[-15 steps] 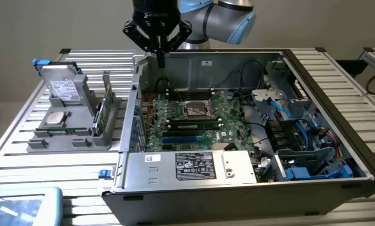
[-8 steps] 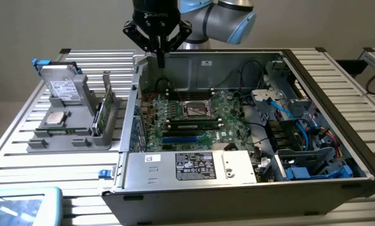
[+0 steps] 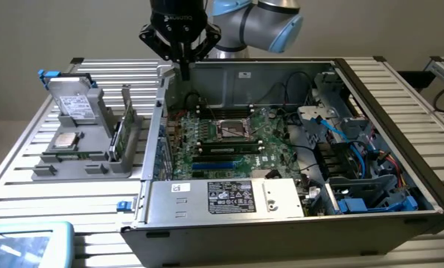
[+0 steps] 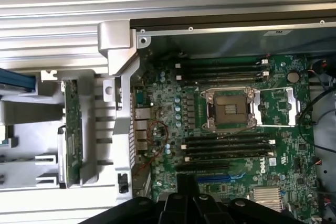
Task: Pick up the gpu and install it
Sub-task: 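Reach for the gpu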
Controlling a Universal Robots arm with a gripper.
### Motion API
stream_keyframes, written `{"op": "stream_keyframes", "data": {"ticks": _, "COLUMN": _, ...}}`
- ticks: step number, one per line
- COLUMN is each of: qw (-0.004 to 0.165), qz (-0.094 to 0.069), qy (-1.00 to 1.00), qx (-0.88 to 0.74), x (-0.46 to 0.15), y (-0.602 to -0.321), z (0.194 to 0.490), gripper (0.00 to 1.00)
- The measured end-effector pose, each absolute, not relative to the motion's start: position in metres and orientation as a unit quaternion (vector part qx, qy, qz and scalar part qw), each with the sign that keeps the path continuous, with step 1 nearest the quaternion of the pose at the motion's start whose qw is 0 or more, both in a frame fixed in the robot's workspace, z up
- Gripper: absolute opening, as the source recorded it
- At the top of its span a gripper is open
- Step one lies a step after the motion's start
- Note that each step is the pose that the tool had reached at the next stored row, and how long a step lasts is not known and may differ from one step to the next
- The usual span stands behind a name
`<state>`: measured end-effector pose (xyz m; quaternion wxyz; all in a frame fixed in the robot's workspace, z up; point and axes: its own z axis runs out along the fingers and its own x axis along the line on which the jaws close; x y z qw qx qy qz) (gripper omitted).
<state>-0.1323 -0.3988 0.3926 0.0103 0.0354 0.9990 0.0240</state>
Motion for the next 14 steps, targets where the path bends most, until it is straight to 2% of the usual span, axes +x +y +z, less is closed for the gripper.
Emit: {"op": "stream_keyframes", "data": {"ticks": 14, "qw": 0.01, "qz": 0.024, "qy": 0.999, "qx": 0.035, "x": -0.196, "y": -0.4, "z": 0.393, "gripper": 0.11}}
